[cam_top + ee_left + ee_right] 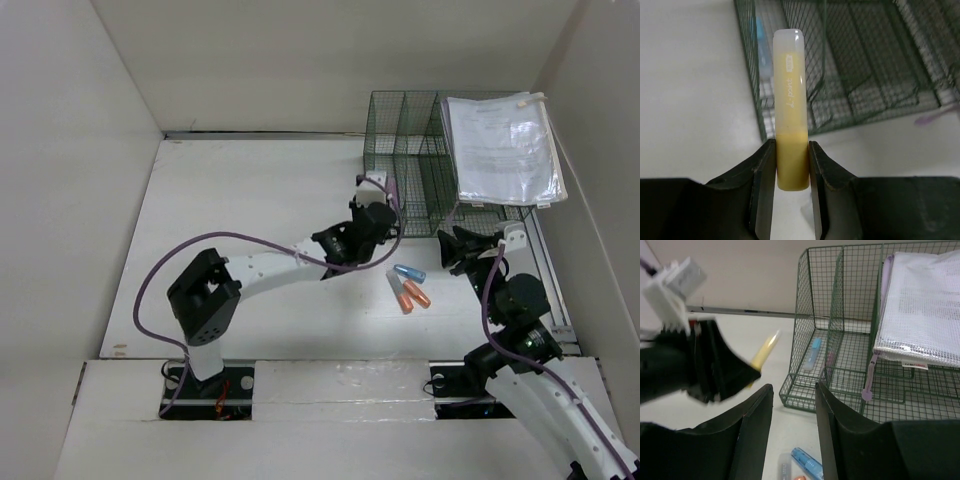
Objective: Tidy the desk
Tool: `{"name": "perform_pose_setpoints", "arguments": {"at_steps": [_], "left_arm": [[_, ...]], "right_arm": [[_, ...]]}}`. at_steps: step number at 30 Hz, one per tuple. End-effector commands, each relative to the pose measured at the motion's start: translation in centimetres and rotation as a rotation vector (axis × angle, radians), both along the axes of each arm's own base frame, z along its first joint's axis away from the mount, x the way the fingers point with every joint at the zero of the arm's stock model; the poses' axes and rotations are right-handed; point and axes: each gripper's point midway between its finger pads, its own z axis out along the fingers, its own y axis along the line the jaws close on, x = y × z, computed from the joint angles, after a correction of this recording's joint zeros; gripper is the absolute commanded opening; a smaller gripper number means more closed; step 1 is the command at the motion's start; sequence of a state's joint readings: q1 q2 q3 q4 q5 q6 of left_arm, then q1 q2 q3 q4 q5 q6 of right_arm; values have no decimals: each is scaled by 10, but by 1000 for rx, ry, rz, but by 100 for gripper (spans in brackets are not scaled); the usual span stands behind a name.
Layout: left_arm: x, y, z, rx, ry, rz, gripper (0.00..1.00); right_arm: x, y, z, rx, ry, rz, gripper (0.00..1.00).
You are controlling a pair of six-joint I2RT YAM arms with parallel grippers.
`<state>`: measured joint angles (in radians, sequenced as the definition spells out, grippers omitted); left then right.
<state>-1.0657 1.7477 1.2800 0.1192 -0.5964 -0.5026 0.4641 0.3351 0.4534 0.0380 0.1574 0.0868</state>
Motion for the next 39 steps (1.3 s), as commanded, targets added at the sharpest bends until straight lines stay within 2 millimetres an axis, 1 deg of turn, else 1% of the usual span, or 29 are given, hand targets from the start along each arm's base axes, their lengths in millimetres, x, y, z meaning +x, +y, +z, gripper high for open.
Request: {"name": "perform_pose_setpoints", "arguments": {"at_steps": [1,2,3,4,7,8,9,10,11,12,15,16,17,19,20,21,22,23,25,26,28,30,31,32,33,34,36,38,39], "left_arm": [[42,-25,47,-79,-99,-31,23],[52,-27,48,-82,-99,-25,23],[62,-33,61,-100,-109,-28,23],[78,-32,46,-74,-96,-8,23],[97,-48,45,-88,-95,-25,24],[105,-47,44,-86,-96,-15,25],[118,-53,43,-83,-97,-7,29],[117,-53,41,-76,-91,-7,29],[127,-51,49,-85,-107,15,30],[131,-53,39,-70,-100,25,33],[139,-48,34,-64,-93,50,57],[139,-48,37,-73,-98,52,69],[136,-46,28,-59,-88,45,74],[130,-42,41,-86,-101,35,79],[122,-37,46,-109,-101,21,78],[117,-33,48,-120,-100,14,73],[107,-36,54,-149,-112,-10,71],[89,-28,50,-142,-98,-32,70],[58,-32,47,-157,-85,-77,67],[39,-24,36,-147,-58,-101,63],[5,-32,22,-158,-17,-144,58],[-25,-29,-4,-123,38,-183,54],[-48,-35,-15,-95,69,-204,54],[-58,-35,-27,-66,87,-203,54],[-68,-39,-33,-53,105,-222,60],[-87,-44,-44,-14,136,-257,62],[-104,-53,-56,4,175,-281,64],[-121,-59,-67,20,199,-294,63],[-121,-59,-71,24,206,-290,60]], "right_arm": [[1,0,10,25,-30,-1,45],[1,1,9,22,-29,4,45],[2,1,9,21,-27,3,45],[1,1,10,23,-28,5,45],[0,1,11,22,-33,7,45],[0,2,11,22,-35,10,45],[0,2,10,19,-31,13,45],[0,2,10,19,-31,13,45],[0,2,11,21,-34,13,45],[0,2,12,21,-34,13,45],[0,2,11,20,-33,13,45],[0,2,11,20,-33,13,45],[0,2,12,21,-35,13,45],[0,2,12,21,-34,15,45],[0,2,11,22,-32,14,45],[1,3,10,19,-30,13,45],[1,2,10,18,-28,12,45],[1,2,10,19,-30,10,45],[1,1,10,20,-29,6,45],[1,1,10,21,-31,6,45],[1,1,10,21,-30,4,45],[2,1,9,21,-27,1,45],[2,1,8,22,-25,0,45],[2,1,9,22,-28,1,45],[3,1,8,22,-24,0,45],[3,1,7,21,-22,-1,45],[4,2,7,20,-20,-1,45],[5,1,5,19,-15,-7,45],[6,1,5,18,-14,-6,45]]}}
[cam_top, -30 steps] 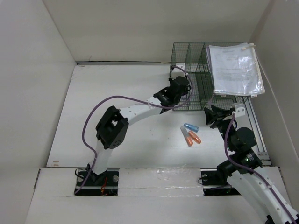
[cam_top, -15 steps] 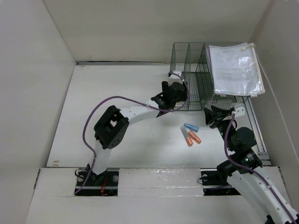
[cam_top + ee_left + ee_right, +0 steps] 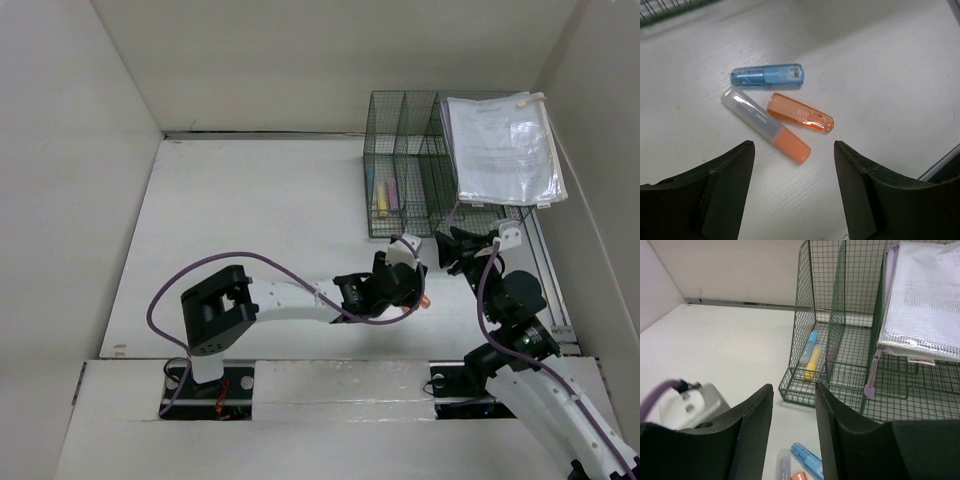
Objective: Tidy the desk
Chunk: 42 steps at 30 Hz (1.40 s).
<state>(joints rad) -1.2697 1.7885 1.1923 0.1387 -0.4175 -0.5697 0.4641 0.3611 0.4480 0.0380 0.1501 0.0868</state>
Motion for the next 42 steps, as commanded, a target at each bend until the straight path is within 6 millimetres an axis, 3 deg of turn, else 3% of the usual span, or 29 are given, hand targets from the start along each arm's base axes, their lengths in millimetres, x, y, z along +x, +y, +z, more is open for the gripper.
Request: {"name": "perform_pose_setpoints", "arguments": {"at_steps": [1,12,24,28,35,40,42], "left_arm": [[-10,2,-15,26,49,27,59],[-15,-9,-58,119,70,18,56],[-10,-21,-67,139,55,14,56],[-10,-14,-83,178,63,25,55],[-7,12,-88,226,42,80,40],[-5,23,-88,250,27,101,45],[-5,23,-89,257,26,100,53]], "right_arm": [[2,-2,14,33,-41,-12,45],[0,-2,16,38,-49,-8,45],[2,7,14,31,-42,30,45],[1,5,15,31,-47,23,45],[0,5,15,35,-47,24,45],[1,5,15,34,-46,27,45],[1,6,14,34,-43,27,45]]}}
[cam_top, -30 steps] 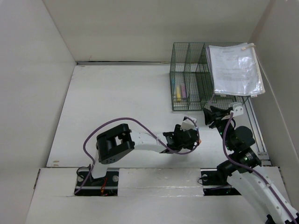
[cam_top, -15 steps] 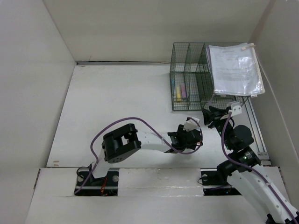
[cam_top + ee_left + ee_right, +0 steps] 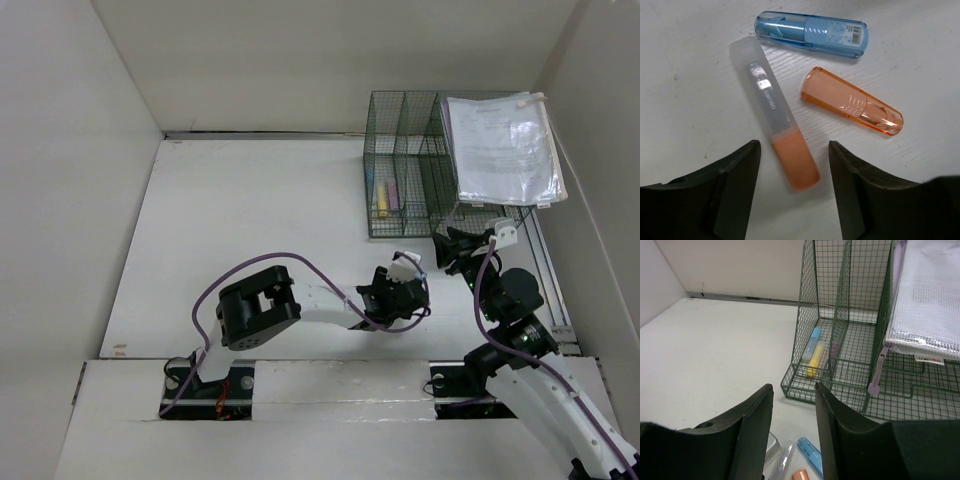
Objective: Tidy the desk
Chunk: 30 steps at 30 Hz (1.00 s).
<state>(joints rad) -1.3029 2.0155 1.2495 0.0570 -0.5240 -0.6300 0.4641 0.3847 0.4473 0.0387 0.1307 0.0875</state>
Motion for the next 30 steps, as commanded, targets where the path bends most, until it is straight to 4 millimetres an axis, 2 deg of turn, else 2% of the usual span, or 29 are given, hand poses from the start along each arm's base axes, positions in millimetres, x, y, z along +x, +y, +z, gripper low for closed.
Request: {"name": "perform_pose_setpoints", "arguments": {"at_steps": [1,5,7,11,15,18,20,21,22,23,24,25,30], "left_arm": [[-1,13,3,37,-8,17,56],[0,12,-2,50,-9,18,57],[1,11,-1,49,-13,21,51],[4,16,4,46,-34,36,28],[6,25,15,36,-59,61,23],[18,31,37,-13,-73,83,22],[31,37,65,-69,-97,105,22],[49,39,96,-140,-132,119,22],[56,38,107,-170,-139,119,22],[57,36,110,-182,-143,120,22],[63,33,124,-222,-148,114,22],[81,38,133,-234,-163,133,22],[137,27,174,-317,-227,159,22]], "right_arm": [[-1,1,21,45,-63,7,45],[-1,1,21,45,-64,9,45],[-2,0,21,48,-66,8,45],[-2,-1,21,45,-68,1,45],[-3,-3,22,47,-71,-7,45],[-3,-3,23,48,-72,-5,45],[-4,-2,24,51,-73,-2,45],[-4,-3,24,48,-73,-4,45],[-3,-3,23,48,-73,-4,45],[-3,-3,23,48,-72,-5,45],[-4,-2,23,49,-73,-2,45],[-3,-2,23,50,-71,-3,45],[-3,-3,23,47,-72,-4,45]]}}
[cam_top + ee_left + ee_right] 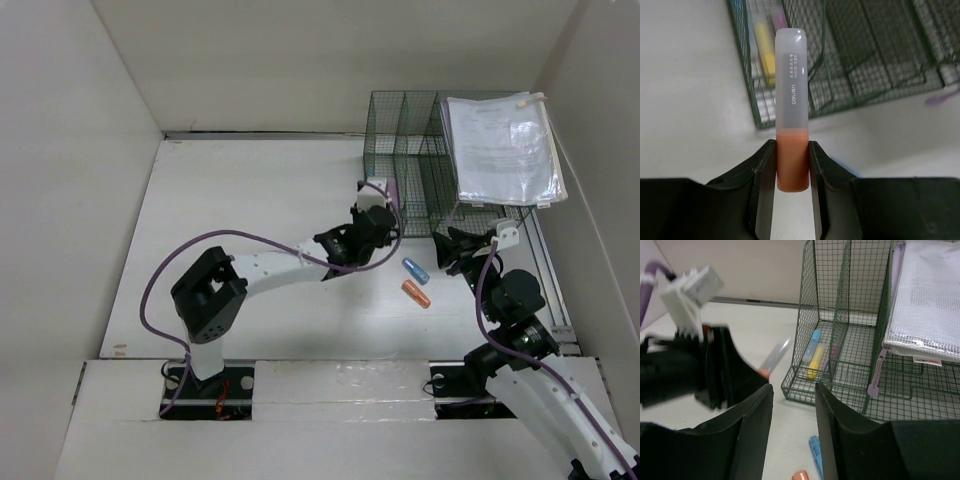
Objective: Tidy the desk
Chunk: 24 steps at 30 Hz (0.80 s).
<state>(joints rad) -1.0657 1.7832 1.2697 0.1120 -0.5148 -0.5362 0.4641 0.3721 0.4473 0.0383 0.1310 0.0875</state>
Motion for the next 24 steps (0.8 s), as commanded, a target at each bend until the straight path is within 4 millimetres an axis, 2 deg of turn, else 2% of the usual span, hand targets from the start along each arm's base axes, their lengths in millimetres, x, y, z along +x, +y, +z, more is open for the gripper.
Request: {"name": "perform_pose_setpoints", "arguments": {"at_steps": [1,2,4,5,6,9,13,15,24], "left_arm": [[37,-17,51,-95,-94,-9,22],[50,-16,52,-95,-96,-8,22],[71,-26,62,-111,-119,3,22],[82,-23,61,-102,-115,16,22],[94,-31,63,-106,-124,17,23],[116,-42,64,-114,-124,14,22],[132,-52,61,-116,-132,28,23],[143,-53,52,-105,-124,51,24],[153,-60,31,-80,-112,70,27]], "right_arm": [[-2,-1,20,42,-61,0,45],[-2,-1,21,42,-63,1,45],[-2,-1,21,42,-63,1,45],[-2,-1,21,42,-63,4,45],[-2,0,21,43,-63,6,45],[-2,1,20,41,-60,12,45],[-2,0,22,43,-64,9,45],[-3,0,21,41,-63,7,45],[-3,-2,21,43,-64,0,45]]}}
